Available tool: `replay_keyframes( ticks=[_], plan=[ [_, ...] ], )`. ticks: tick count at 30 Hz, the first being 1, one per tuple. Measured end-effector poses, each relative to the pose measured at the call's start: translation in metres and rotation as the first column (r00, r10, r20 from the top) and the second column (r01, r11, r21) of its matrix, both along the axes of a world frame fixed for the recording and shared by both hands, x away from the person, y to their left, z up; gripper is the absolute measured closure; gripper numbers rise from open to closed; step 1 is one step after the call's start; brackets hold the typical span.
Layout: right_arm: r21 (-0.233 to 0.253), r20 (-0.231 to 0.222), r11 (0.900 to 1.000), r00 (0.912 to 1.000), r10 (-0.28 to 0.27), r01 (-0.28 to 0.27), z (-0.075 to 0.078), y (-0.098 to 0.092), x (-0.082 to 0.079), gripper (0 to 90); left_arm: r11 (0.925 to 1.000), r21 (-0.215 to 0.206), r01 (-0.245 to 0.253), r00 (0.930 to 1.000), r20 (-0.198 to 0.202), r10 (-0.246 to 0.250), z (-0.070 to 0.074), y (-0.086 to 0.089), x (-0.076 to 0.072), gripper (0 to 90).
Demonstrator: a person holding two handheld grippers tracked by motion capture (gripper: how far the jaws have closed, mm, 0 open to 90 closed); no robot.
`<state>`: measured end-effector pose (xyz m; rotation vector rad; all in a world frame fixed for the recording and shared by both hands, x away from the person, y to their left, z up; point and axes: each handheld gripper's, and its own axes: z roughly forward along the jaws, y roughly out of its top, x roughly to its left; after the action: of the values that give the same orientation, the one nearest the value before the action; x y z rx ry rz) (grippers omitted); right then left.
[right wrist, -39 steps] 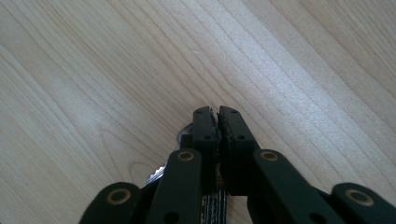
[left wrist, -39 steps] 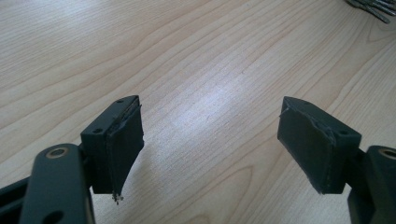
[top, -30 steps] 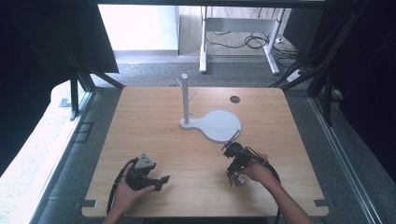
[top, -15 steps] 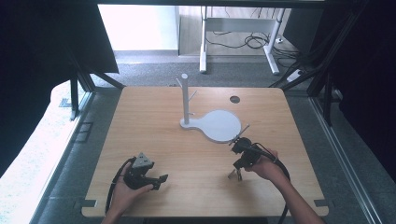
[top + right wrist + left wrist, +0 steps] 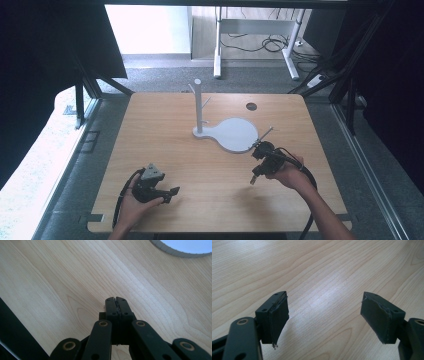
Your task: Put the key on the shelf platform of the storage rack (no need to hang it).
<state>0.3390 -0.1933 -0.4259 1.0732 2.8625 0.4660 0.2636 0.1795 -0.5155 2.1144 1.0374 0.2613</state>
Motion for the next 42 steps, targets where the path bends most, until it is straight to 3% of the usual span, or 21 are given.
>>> replay_keyframes(
  ticks=[31,42],
  plan=[
    [0.008,0.048,1.0,0.9987,-0.017,0.016,0.026,0.0,0.021,89.9,0.9999,0.009,0.014,0.9999,-0.002,-0.014,-0.001,-0.002,0.0,22.7],
    [0.004,0.045,1.0,0.9987,-0.023,0.022,0.03,-0.001,0.029,89.9,0.9998,0.012,0.017,0.9999,-0.002,-0.017,-0.002,-0.002,0.001,22.7]
  ],
)
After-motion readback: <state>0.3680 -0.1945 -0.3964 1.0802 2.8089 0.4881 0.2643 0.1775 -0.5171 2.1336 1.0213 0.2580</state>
